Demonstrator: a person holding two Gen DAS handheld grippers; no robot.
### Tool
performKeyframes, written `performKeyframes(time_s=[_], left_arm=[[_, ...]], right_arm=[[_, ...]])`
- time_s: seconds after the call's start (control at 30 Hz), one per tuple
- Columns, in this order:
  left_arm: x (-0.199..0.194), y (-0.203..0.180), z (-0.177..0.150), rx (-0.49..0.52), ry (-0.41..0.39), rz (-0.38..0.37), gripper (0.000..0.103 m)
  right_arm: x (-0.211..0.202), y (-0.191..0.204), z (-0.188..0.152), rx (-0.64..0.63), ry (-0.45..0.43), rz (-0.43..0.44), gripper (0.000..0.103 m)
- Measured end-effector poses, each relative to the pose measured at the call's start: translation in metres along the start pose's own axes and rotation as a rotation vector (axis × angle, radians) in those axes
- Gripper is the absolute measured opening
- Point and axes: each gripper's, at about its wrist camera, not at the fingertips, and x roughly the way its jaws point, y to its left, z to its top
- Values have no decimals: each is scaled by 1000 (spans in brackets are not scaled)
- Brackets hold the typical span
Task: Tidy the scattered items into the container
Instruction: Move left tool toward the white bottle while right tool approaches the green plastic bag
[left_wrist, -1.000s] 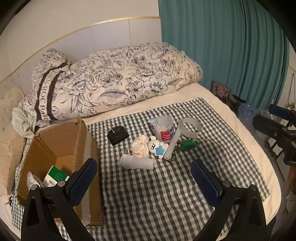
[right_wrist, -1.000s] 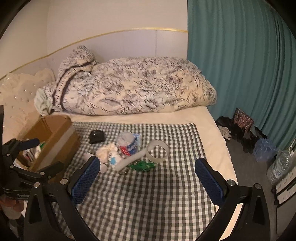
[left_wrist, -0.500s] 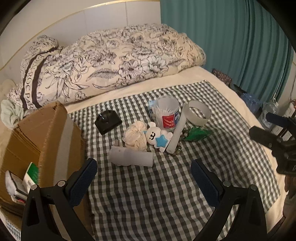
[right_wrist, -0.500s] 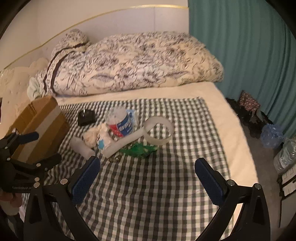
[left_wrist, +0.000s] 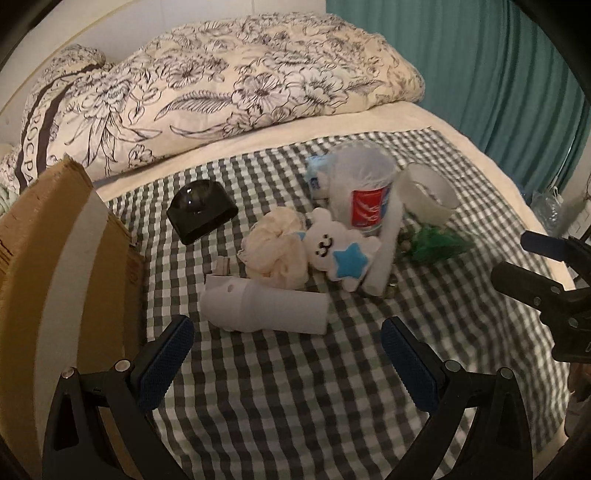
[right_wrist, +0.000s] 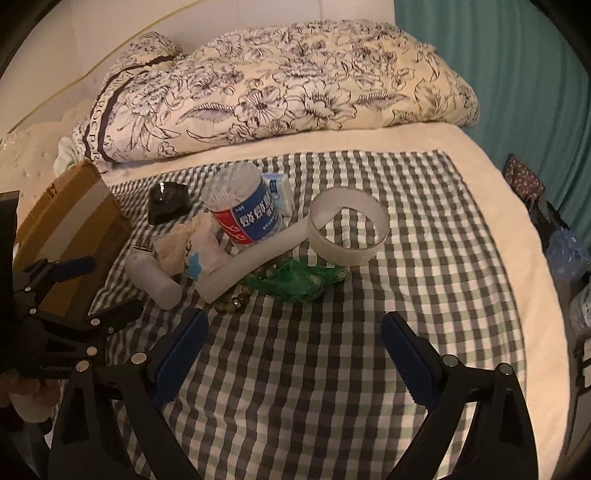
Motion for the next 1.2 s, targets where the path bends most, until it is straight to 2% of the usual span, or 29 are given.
performKeyframes(time_s=[0.43, 0.77, 0.9, 1.0, 1.2], left_arm=[[49, 20, 2, -26, 51, -45, 103], [63, 17, 5, 44, 12, -12, 103], [52, 14, 5, 71, -6, 40, 103], [44, 19, 6, 47, -27, -5, 103], [63, 31, 7, -23, 9, -64, 103]], right_arm=[[41, 1, 3, 5, 35, -17, 95], [63, 2, 9, 17, 41, -27, 95], [68, 3, 9, 17, 42, -30, 95], [71, 2, 9, 30, 43, -29, 95], [70, 4, 9, 35, 34, -40, 95]])
